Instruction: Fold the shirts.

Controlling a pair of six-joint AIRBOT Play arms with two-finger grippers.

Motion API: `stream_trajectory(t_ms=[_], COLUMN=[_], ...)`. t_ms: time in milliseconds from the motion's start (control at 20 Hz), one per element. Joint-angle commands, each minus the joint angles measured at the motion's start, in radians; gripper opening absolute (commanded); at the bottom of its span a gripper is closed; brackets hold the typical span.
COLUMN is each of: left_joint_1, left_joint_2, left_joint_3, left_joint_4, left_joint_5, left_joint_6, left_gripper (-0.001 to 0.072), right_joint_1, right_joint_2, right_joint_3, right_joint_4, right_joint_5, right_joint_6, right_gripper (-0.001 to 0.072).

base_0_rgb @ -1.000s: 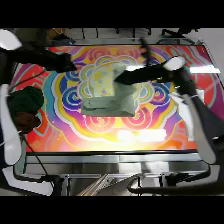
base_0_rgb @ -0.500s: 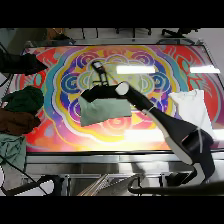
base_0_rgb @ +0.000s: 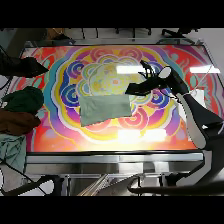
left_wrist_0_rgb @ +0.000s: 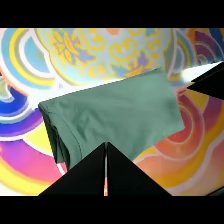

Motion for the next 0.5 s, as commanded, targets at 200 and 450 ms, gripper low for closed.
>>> stream_trajectory(t_ms=[200, 450], left_joint_1=[0.001, 0.001], left_joint_2=[0.001, 0.001], left_joint_3=[-0.001, -0.001], left_joint_4=[-0.002, -0.003], left_joint_5=[-0.009, -0.01], left_joint_6=[0.001, 0.001], left_gripper=[0.0015, 0.0014], right_joint_1=[-0.035, -0.011], right_joint_2=[-0.179, -0.225], right_joint_3=[-0.009, -0.009], right_joint_4=[0.144, 0.264], right_joint_5=[0.085, 0.098], right_joint_6=[-0.05, -0.132], right_gripper=[0.0694, 0.0693])
